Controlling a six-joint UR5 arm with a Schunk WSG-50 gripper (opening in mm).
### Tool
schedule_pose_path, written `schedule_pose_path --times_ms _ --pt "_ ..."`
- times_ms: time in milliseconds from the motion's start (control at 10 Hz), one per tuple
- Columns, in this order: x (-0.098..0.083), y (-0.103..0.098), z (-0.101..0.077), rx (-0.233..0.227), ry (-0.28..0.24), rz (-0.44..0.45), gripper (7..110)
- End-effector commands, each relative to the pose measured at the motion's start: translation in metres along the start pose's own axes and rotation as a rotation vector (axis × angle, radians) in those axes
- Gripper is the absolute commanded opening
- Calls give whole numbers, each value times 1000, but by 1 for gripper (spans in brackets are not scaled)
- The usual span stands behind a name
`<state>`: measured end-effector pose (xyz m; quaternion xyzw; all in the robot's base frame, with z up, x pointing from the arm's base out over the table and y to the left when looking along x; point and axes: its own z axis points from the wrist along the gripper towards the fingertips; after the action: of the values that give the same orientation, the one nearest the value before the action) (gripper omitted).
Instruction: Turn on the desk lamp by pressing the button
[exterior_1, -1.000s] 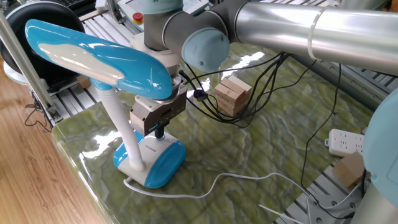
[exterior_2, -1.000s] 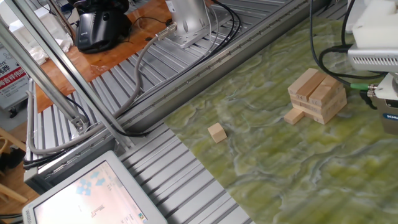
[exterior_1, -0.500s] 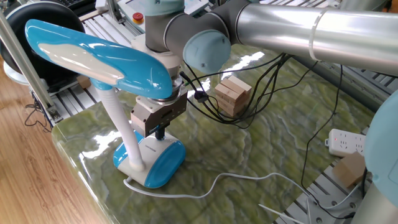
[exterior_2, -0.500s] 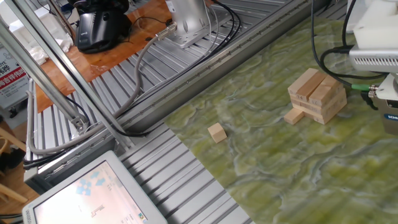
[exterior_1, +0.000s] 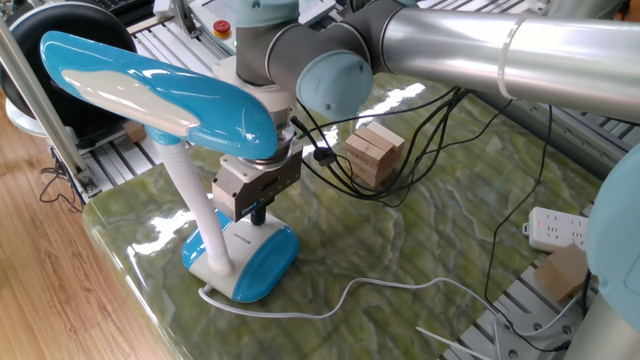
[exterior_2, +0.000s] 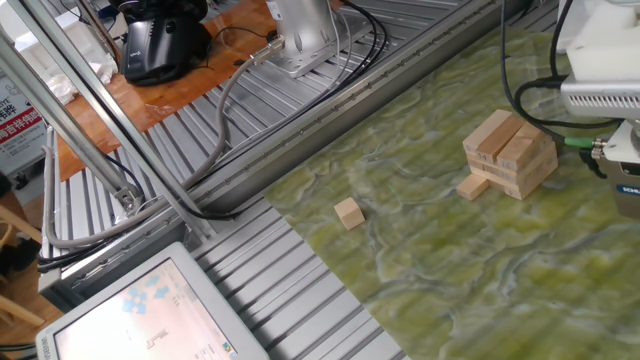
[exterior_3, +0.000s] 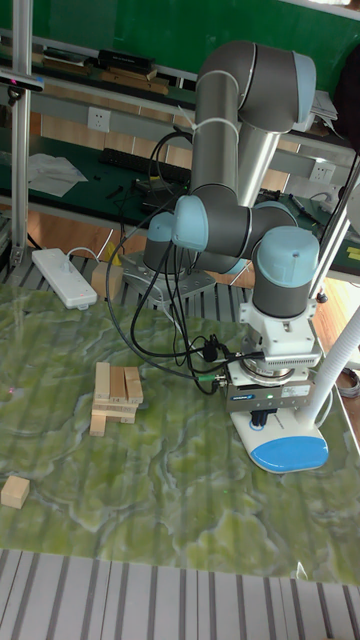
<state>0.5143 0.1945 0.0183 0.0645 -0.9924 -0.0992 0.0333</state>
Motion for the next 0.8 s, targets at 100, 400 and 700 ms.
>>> schedule_pose_path --times_ms 100,400,700 --pt "-1 3 0 -15 -4 6 7" --pt "-1 2 1 -15 -4 4 7" --pt "-1 2 1 -15 -1 1 7"
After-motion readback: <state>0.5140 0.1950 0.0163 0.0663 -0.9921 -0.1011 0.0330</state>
